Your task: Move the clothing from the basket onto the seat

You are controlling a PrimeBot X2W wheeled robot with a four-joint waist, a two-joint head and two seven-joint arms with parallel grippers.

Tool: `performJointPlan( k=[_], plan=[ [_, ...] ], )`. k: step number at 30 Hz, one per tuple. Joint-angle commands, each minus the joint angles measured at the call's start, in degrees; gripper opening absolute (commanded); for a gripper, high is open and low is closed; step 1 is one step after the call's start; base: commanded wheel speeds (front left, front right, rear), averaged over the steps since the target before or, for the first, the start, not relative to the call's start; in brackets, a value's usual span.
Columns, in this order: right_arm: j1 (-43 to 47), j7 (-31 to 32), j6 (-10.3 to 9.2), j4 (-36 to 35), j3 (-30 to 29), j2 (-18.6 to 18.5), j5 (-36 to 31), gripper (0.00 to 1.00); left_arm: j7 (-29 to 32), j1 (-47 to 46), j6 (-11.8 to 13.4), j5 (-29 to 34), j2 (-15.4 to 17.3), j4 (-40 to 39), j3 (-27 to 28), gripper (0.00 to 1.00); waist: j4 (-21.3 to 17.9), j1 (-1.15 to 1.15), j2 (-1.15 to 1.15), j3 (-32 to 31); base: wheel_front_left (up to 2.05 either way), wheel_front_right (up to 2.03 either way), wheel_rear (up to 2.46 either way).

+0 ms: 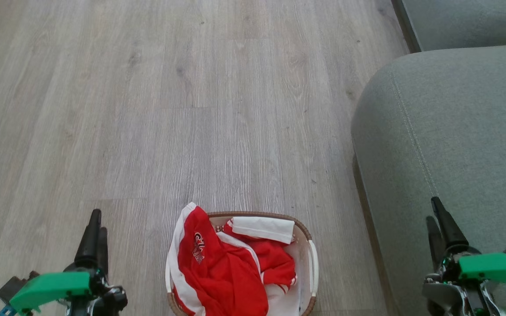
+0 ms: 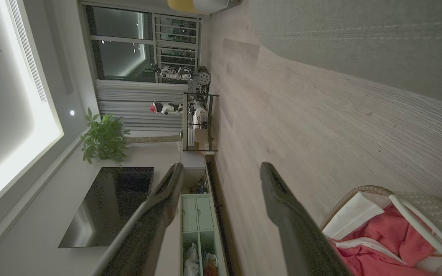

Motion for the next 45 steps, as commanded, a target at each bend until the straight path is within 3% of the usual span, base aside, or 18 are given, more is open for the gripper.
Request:
performJointPlan(
  k=[1,12,29,45],
  plan=[
    [-2.4,-0.7,0.0,-2.5,0.7,-1.7,-1.0,1.0,-0.6,-2.9,-0.1,1.2,0.5,-2.5,0.0,1.0,0.0,0.0,0.0,0.0,0.0,0.0,0.0],
    [-2.8,-2.6,0.0,-3.8,2.3,-2.9,-6.4,1.0,-2.3,-3.2,1.0,10.2,0.6,-4.7,-1.3,1.0,-0.1,0.0,0.0,0.2,0.0,0.0,0.0],
    [-3.1,-5.6,0.0,-7.6,5.4,-5.0,-24.5,1.0,-5.3,-3.4,4.8,31.5,0.7,-6.5,-5.9,1.0,-0.1,0.0,0.0,0.1,0.0,0.0,0.0],
    [-2.8,-8.3,-0.01,-9.3,6.2,-5.7,-37.9,1.0,-8.0,-3.9,7.7,44.1,0.8,-7.3,-8.7,1.0,-0.2,0.0,0.0,0.0,0.0,0.0,0.0]
  ],
)
